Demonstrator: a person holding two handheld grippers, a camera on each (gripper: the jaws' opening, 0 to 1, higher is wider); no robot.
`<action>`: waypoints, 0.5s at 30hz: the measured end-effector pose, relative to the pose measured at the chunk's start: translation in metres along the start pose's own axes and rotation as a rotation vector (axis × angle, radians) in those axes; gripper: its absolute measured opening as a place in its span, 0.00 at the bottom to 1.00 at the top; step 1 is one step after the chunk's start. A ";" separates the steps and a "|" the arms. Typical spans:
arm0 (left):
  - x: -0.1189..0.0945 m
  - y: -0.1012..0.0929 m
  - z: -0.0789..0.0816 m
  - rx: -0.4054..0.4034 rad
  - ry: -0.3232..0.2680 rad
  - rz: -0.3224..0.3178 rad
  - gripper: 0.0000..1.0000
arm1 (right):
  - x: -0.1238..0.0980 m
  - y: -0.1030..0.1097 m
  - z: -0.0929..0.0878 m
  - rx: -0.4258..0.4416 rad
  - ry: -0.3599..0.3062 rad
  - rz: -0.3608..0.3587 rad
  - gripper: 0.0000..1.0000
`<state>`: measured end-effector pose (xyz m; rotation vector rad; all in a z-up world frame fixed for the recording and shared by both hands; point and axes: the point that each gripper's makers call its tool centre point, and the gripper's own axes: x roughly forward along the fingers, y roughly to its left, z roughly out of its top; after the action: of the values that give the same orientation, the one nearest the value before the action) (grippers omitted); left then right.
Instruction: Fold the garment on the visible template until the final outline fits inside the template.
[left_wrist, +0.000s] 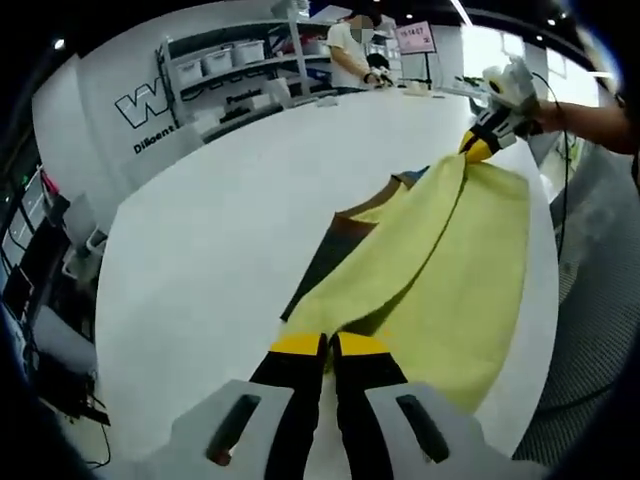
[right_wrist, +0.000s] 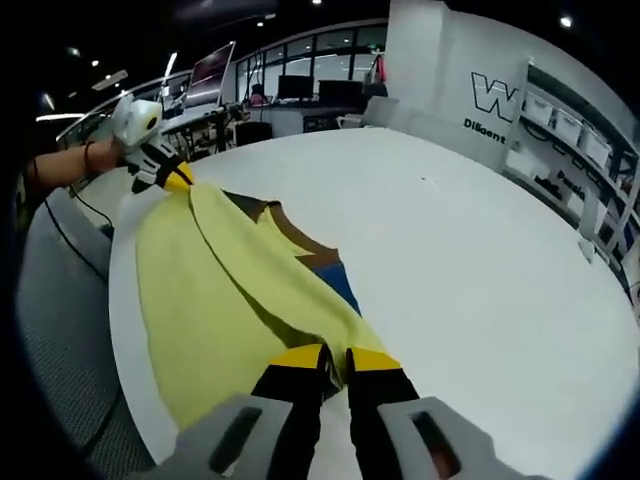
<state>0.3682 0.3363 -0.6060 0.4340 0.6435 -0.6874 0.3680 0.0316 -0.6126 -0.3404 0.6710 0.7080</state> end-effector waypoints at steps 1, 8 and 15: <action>0.000 0.000 0.004 0.012 -0.017 -0.003 0.00 | 0.001 -0.001 0.001 0.012 -0.003 -0.002 0.00; 0.001 0.004 0.014 -0.015 -0.030 -0.009 0.00 | -0.001 -0.005 0.013 0.051 -0.040 -0.019 0.00; 0.002 0.011 0.013 -0.074 -0.041 0.005 0.00 | 0.005 -0.008 0.008 -0.005 0.001 -0.026 0.00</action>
<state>0.3825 0.3363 -0.5965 0.3522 0.6271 -0.6643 0.3796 0.0320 -0.6095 -0.3534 0.6647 0.6846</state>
